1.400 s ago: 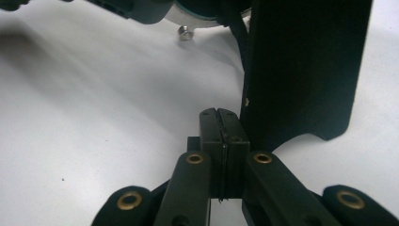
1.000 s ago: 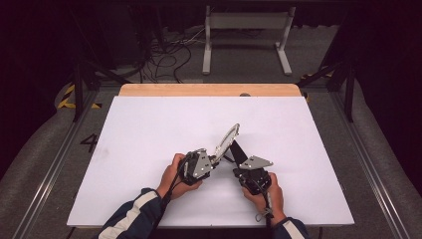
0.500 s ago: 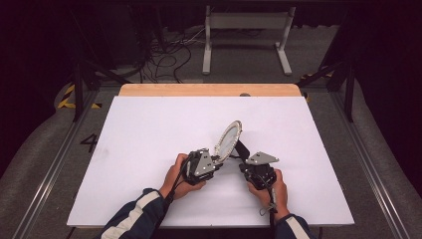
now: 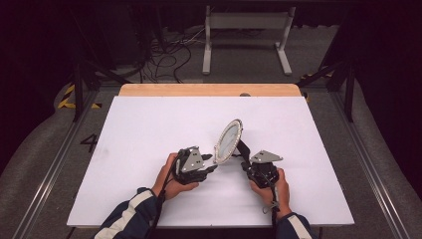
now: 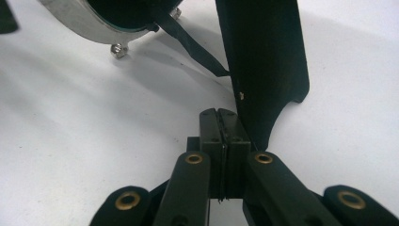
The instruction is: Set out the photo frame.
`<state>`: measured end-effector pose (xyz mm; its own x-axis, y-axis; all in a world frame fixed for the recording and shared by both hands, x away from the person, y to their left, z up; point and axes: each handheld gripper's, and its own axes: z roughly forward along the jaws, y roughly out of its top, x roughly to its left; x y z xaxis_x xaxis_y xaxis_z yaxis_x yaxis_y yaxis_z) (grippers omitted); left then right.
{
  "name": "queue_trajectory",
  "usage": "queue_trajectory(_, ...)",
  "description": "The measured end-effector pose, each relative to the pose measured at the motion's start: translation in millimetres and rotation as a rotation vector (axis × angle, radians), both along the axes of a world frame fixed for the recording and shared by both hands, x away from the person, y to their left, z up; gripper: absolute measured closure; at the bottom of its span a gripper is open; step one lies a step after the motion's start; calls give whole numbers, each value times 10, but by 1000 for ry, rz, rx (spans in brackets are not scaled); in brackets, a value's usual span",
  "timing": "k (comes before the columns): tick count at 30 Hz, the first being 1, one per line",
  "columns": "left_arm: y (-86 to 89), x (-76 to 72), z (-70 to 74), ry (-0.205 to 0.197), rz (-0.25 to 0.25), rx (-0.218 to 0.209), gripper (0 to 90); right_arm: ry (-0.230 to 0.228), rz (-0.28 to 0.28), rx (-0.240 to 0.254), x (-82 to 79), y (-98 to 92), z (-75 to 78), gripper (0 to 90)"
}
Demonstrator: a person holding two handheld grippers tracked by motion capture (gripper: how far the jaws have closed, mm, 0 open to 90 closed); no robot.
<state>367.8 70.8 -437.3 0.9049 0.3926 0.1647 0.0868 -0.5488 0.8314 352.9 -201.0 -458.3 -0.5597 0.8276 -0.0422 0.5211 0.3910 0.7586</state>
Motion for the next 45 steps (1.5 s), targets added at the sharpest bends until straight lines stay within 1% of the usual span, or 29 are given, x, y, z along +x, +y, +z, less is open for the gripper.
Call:
queue_trajectory(1,37,-7,0,7,-6,-2,563,0,-1,2,-8,-2,14,900)
queue_trajectory(3,97,-30,-4,-1,-8,15,538,3,0,13,-24,1,50,897)
queue_trajectory(4,140,-52,-6,-8,5,30,520,2,3,12,-33,3,62,894)
queue_trajectory(5,164,-64,-9,-9,11,34,476,-2,10,14,-55,13,75,891)
queue_trajectory(6,199,-83,-8,-9,22,44,411,-4,25,14,-88,34,87,883)
queue_trajectory(7,282,-112,-6,-11,38,57,378,-8,32,17,-107,48,95,877)
queue_trajectory(8,282,-112,-6,-11,38,57,356,-10,41,25,-125,64,104,864)
queue_trajectory(9,374,-145,-18,-3,66,80,345,-16,56,35,-143,80,116,840)
queue_trajectory(10,412,-157,-25,-3,75,88,333,-25,77,50,-163,102,126,803)
queue_trajectory(12,550,-196,-45,26,102,74,302,-40,95,62,-197,152,151,745)
queue_trajectory(13,550,-196,-45,26,102,74,271,-40,95,62,-197,152,151,745)
queue_trajectory(14,638,-229,-62,39,126,67,255,-56,113,85,-226,198,173,679)
queue_trajectory(15,690,-248,-70,49,131,59,238,-66,116,83,-236,223,176,654)
queue_trajectory(16,738,-267,-78,56,139,55,224,-67,117,85,-241,242,176,641)
queue_trajectory(17,738,-267,-78,56,139,55,213,-67,117,85,-241,242,176,641)
queue_trajectory(18,780,-289,-87,61,151,55,213,-67,119,96,-242,257,169,626)
queue_trajectory(19,823,-306,-96,64,154,51,199,-69,122,100,-241,274,164,603)
queue_trajectory(20,888,-345,-112,70,163,49,180,-80,125,102,-235,309,161,568)
queue_trajectory(22,914,-365,-116,71,171,53,176,-86,123,100,-231,325,159,554)
queue_trajectory(24,963,-391,-125,79,176,45,160,-95,123,106,-219,356,154,522)
queue_trajectory(26,992,-412,-136,78,190,51,151,-106,116,103,-205,385,157,502)
queue_trajectory(27,1002,-422,-143,82,195,49,144,-108,113,107,-195,395,160,488)
queue_trajectory(28,1010,-432,-144,77,200,55,142,-108,109,116,-179,409,163,469)
queue_trajectory(31,1025,-462,-150,74,207,60,136,-102,107,138,-126,446,182,430)
queue_trajectory(33,1047,-478,-159,73,216,63,136,-87,99,158,-90,471,186,403)
queue_trajectory(36,1079,-504,-172,74,227,65,135,-76,93,183,-48,500,200,391)
queue_trajectory(40,1117,-543,-178,76,243,63,136,-74,74,200,13,553,203,386)
queue_trajectory(43,1146,-572,-184,76,251,66,135,-55,57,212,65,601,179,382)
queue_trajectory(45,1170,-594,-190,78,261,67,135,-54,39,212,97,632,168,370)
